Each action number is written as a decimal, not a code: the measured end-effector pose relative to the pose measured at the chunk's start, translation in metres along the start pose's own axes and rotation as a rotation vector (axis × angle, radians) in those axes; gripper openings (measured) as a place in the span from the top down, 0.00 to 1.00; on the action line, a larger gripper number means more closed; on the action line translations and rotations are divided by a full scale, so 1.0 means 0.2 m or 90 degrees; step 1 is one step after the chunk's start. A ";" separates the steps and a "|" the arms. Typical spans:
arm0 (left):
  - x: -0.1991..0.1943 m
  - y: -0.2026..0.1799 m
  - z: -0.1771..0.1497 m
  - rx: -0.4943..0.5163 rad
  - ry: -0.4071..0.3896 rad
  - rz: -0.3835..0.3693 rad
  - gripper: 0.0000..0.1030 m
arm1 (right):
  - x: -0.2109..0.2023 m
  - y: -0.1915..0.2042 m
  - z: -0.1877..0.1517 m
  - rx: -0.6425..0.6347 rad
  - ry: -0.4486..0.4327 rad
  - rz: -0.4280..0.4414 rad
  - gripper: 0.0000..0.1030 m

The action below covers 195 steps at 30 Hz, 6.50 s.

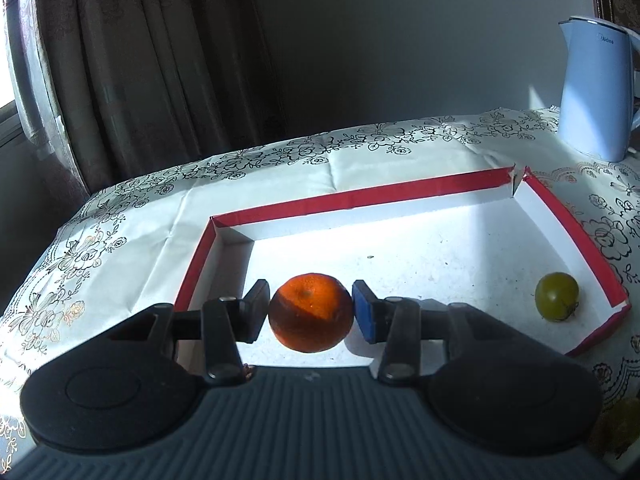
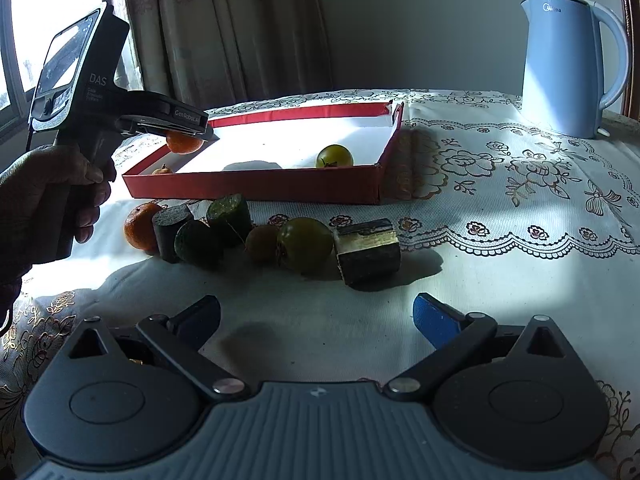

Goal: Organize fruits
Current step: 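Lower the mandarin into the tray and open the left tool, then withdraw the left tool from the tray, then grasp the dark block with yellow top using the right tool, then lift the dark block with the right tool toward the red tray, then lower the dark block into the red tray and open the right tool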

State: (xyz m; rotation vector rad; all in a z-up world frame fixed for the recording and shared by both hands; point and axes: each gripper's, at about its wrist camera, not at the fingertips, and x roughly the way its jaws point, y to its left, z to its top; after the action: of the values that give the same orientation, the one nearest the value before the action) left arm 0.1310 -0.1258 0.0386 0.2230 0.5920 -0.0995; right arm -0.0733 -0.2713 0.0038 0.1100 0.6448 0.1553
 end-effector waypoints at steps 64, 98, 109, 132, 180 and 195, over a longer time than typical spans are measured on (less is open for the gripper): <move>-0.52 0.49 -0.61 -0.199 0.002 0.139 0.00 | -0.03 -0.04 -0.01 0.021 -0.033 0.015 0.00; -0.50 0.58 -0.65 -0.266 0.021 0.091 0.00 | 0.04 -0.09 0.08 -0.075 -0.046 -0.068 0.68; -0.48 0.56 -0.64 -0.246 0.044 0.117 0.00 | -0.03 -0.14 0.07 -0.026 -0.097 -0.073 0.68; -0.48 0.59 -0.65 -0.264 0.041 0.097 0.00 | -0.05 0.00 0.18 -0.056 -0.133 -0.073 0.68; -0.48 0.60 -0.66 -0.278 0.036 0.078 0.00 | 0.50 -0.07 0.47 -0.002 -0.069 -0.079 0.62; -0.48 0.61 -0.66 -0.285 0.032 0.075 0.00 | 0.11 -0.25 0.27 0.058 -0.093 -0.161 0.15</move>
State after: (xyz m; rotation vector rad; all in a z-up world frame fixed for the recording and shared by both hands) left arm -0.0016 0.0263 0.0083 -0.1746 0.6339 0.1528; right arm -0.0185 -0.3200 0.0266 0.1257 0.5151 -0.1248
